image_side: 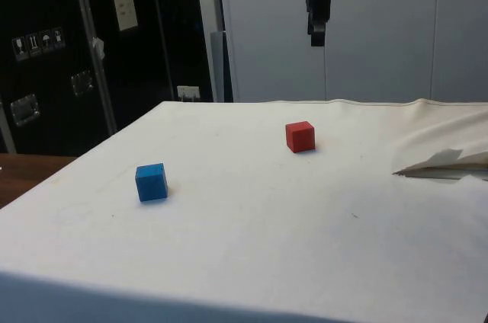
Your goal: Stack the two cubes.
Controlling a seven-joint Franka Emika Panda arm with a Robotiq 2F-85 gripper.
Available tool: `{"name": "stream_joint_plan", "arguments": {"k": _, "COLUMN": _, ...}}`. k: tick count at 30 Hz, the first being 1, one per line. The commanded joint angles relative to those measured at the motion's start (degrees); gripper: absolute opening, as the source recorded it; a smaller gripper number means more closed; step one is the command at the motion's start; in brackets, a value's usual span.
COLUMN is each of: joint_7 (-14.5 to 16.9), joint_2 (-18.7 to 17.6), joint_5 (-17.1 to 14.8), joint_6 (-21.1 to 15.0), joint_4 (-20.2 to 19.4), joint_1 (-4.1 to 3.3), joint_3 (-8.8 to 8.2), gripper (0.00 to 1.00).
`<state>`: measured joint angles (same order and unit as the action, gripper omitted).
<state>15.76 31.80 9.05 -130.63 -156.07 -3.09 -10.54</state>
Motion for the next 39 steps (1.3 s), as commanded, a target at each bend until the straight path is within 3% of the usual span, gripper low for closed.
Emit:
{"name": "stream_joint_plan", "arguments": {"k": 1, "joint_7": 0.86, "joint_2": -0.4, "joint_5": -0.11, "joint_6": -0.23, "joint_4": 0.11, "joint_1": -0.23, "joint_3": -0.34, "gripper": 1.0}}
{"name": "stream_joint_plan", "arguments": {"k": 4, "joint_7": 2.64, "joint_2": -1.26, "joint_5": -0.17, "joint_6": -0.46, "joint_4": 0.34, "joint_1": -0.29, "joint_3": -0.52, "gripper": 1.0}}
{"name": "stream_joint_plan", "arguments": {"k": 5, "joint_7": 2.29, "joint_2": -0.92, "joint_5": 0.0, "joint_6": -0.23, "joint_4": 0.17, "joint_1": 0.0, "joint_3": -0.29, "gripper": 1.0}}
{"name": "stream_joint_plan", "arguments": {"k": 6, "joint_7": 3.04, "joint_2": -1.55, "joint_5": -0.17, "joint_6": -0.52, "joint_4": 0.46, "joint_1": -0.29, "joint_3": -0.57, "gripper": 1.0}}
{"name": "stream_joint_plan", "arguments": {"k": 12, "joint_7": 5.67, "joint_2": -3.72, "joint_5": -0.34, "joint_6": -0.52, "joint_4": 1.66, "joint_1": -0.4, "joint_3": -0.57, "gripper": 1.0}}
{"name": "stream_joint_plan", "arguments": {"k": 13, "joint_7": 5.1, "joint_2": -3.09, "joint_5": -0.06, "joint_6": -0.34, "joint_4": 1.32, "joint_1": -0.06, "joint_3": -0.4, "gripper": 1.0}}
{"name": "stream_joint_plan", "arguments": {"k": 14, "joint_7": 6.02, "joint_2": -4.07, "joint_5": -0.34, "joint_6": -0.52, "joint_4": 1.83, "joint_1": -0.4, "joint_3": -0.57, "gripper": 1.0}}
{"name": "stream_joint_plan", "arguments": {"k": 21, "joint_7": 8.82, "joint_2": -7.05, "joint_5": -0.46, "joint_6": -0.57, "joint_4": 3.61, "joint_1": -0.4, "joint_3": -0.63, "gripper": 1.0}}
{"name": "stream_joint_plan", "arguments": {"k": 22, "joint_7": 8.25, "joint_2": -6.36, "joint_5": -0.17, "joint_6": -0.34, "joint_4": 3.27, "joint_1": -0.11, "joint_3": -0.4, "gripper": 1.0}}
{"name": "stream_joint_plan", "arguments": {"k": 23, "joint_7": 9.17, "joint_2": -7.51, "joint_5": -0.52, "joint_6": -0.63, "joint_4": 3.84, "joint_1": -0.46, "joint_3": -0.63, "gripper": 1.0}}
{"name": "stream_joint_plan", "arguments": {"k": 30, "joint_7": 11.97, "joint_2": -11.63, "joint_5": -0.74, "joint_6": -1.2, "joint_4": 6.3, "joint_1": -0.4, "joint_3": -0.63, "gripper": 1.0}}
{"name": "stream_joint_plan", "arguments": {"k": 31, "joint_7": 11.46, "joint_2": -11.23, "joint_5": -0.4, "joint_6": -0.97, "joint_4": 6.13, "joint_1": -0.11, "joint_3": -0.4, "gripper": 1.0}}
{"name": "stream_joint_plan", "arguments": {"k": 32, "joint_7": 12.32, "joint_2": -12.15, "joint_5": -0.8, "joint_6": -1.32, "joint_4": 6.65, "joint_1": -0.4, "joint_3": -0.63, "gripper": 1.0}}
{"name": "stream_joint_plan", "arguments": {"k": 39, "joint_7": 15.01, "joint_2": -16.33, "joint_5": -1.15, "joint_6": -2.06, "joint_4": 9.17, "joint_1": -0.46, "joint_3": -0.52, "gripper": 1.0}}
